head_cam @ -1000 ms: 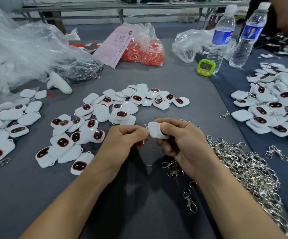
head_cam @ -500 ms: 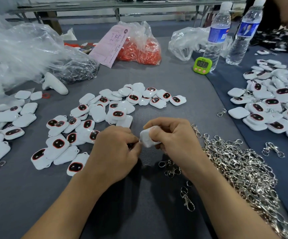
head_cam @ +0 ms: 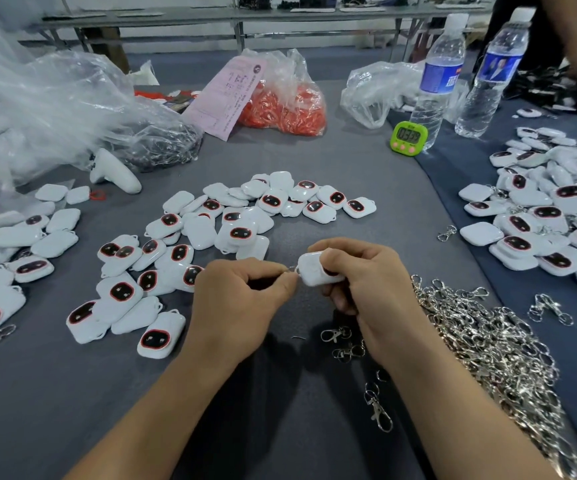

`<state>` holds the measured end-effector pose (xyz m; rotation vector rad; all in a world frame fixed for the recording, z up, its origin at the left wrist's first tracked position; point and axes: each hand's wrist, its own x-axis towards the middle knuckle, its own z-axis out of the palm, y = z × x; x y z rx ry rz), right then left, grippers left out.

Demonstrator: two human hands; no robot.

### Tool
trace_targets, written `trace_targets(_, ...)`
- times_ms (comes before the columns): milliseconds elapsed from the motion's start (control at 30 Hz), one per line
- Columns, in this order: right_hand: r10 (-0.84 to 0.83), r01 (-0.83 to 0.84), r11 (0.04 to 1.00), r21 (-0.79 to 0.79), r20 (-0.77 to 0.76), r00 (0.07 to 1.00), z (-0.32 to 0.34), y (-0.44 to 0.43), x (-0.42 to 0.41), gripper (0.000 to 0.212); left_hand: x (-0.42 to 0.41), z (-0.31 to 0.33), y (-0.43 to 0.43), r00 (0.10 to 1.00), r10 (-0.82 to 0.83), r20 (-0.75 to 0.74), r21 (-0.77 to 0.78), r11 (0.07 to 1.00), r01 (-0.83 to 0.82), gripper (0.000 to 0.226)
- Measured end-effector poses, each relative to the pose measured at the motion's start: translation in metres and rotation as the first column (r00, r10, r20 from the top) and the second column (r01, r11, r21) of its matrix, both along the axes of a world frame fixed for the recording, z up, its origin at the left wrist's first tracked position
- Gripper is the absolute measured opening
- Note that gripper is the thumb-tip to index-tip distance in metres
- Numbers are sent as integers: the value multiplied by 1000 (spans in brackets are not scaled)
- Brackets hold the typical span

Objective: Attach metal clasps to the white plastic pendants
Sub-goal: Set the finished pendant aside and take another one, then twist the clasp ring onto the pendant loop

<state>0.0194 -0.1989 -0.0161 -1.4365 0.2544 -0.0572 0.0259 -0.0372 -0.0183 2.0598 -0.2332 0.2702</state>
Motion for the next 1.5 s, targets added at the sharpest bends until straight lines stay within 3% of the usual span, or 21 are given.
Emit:
trace_targets(100, -55, 93, 953, -290, 137, 989, -2, 7, -3, 20, -1, -1, 2, 996, -39, 85, 225, 974, 19, 5)
trace_targets(167, -4, 95, 905, -414, 216, 976, -3, 14, -8, 18, -2, -2, 2, 974, -127, 185, 464, 885, 27, 17)
trace_targets(233, 28, 91, 886, -455, 250, 968, -4, 21, -11, 16, 0, -1, 6, 938, -187, 292, 580, 814, -19, 17)
trace_targets(300, 1, 81, 922, -377, 212, 977, -3, 20, -9, 17, 1, -3, 9, 906, -191, 378, 597, 799, -80, 12)
trace_targets(400, -38, 38, 999, -21, 3, 999, 2, 11, -2, 22, 0, -7, 5, 938, -70, 340, 440, 893, -93, 6)
trace_targets(467, 10, 9, 987, 158, -118, 993, 4, 3, 1, 23, -1, -7, 0, 989, -11, 144, 177, 984, -15, 10)
trace_targets(567, 90, -39, 960, 277, -175, 980, 3, -3, 2, 25, 3, -7, -7, 987, -108, -115, -168, 982, 88, 20)
trace_targets(667, 178, -129, 950, 286, -152, 972, 4, -4, 2, 24, 7, -5, -7, 972, -111, -205, -300, 953, 46, 12)
trace_targets(700, 216, -180, 954, 242, -132, 967, 4, -6, 2, 21, 7, -7, -4, 983, -61, -171, -236, 972, 20, 12)
trace_targets(800, 315, -322, 946, -23, -152, 937, 5, -15, 0, 16, 4, -13, 2, 996, 29, 85, 261, 964, -50, 9)
trace_targets(867, 338, -353, 935, -49, -190, 922, 5, -18, 1, 18, 2, -13, -1, 990, 23, 137, 342, 937, -69, 5)
trace_targets(933, 301, -288, 952, 109, -133, 944, 8, -21, 1, 22, 1, -13, -3, 994, 38, 98, 311, 948, -67, 18)
trace_targets(967, 238, -212, 934, 288, -59, 969, 9, -26, 3, 28, 1, -12, -3, 996, 46, 72, 280, 958, -64, 26)
trace_targets(1000, 153, -153, 849, 505, 42, 987, 10, -34, 4, 31, 1, -12, -2, 998, 47, 53, 249, 967, -59, 33)
trace_targets(1067, -26, -156, 559, 815, 205, 978, 11, -52, 4, 34, 0, -11, -1, 999, 23, 34, 213, 977, -30, 34)
trace_targets(1100, -69, -164, 480, 862, 224, 972, 10, -59, 4, 38, 0, -10, -2, 1000, -5, 23, 215, 977, -1, 31)
trace_targets(1133, -74, -152, 483, 862, 214, 974, 9, -62, 4, 43, -1, -9, -2, 999, -40, 9, 229, 973, 37, 30)
trace_targets(1267, -24, -84, 674, 734, 136, 990, -1, -53, 10, 38, -6, -7, -7, 962, -257, -90, 273, 923, 272, 41)
trace_targets(1333, -18, -59, 808, 586, 124, 992, -3, -47, 15, 31, -9, -7, -9, 913, -387, -128, 342, 847, 407, 52)
trace_targets(1433, -117, 97, 984, 147, 135, 984, -11, -35, 23, 34, -9, -9, -13, 879, -456, -141, 414, 779, 470, 43)
trace_targets(1500, -173, 223, 928, -298, 184, 967, -18, -26, 27, 29, -9, -11, -13, 889, -445, -107, 364, 815, 452, 30)
